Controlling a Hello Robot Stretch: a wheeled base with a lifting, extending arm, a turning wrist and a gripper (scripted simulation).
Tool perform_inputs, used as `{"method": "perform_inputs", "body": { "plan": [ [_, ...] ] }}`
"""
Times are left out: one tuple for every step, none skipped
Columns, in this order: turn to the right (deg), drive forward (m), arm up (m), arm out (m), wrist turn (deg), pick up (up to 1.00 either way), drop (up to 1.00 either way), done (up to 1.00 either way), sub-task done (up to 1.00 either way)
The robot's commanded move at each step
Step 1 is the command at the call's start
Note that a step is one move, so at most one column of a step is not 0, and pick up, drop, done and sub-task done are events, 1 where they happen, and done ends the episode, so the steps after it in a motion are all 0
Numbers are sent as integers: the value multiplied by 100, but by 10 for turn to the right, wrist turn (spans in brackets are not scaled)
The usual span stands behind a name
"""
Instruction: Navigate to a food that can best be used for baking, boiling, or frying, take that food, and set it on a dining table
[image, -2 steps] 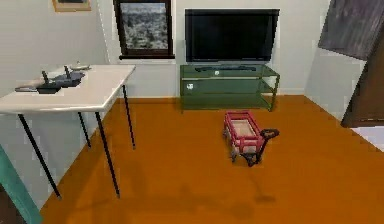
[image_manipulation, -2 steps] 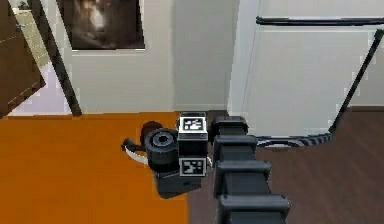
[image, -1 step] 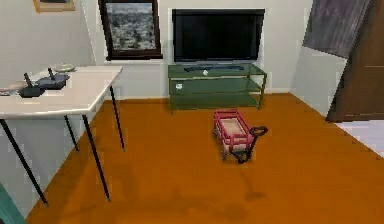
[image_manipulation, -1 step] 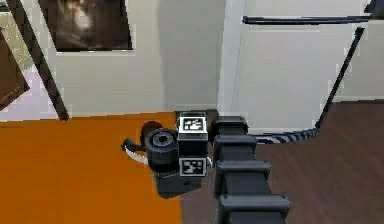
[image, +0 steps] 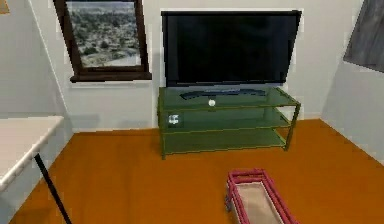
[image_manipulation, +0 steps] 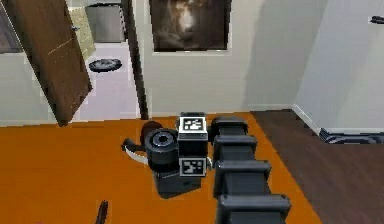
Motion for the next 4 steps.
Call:
{"method": "perform_inputs", "body": {
  "plan": [
    [30,0,0,0,0,0,0,0,0],
    [0,35,0,0,0,0,0,0,0],
    [-30,0,0,0,0,0,0,0,0],
    [30,0,0,0,0,0,0,0,0]
  ]
}}
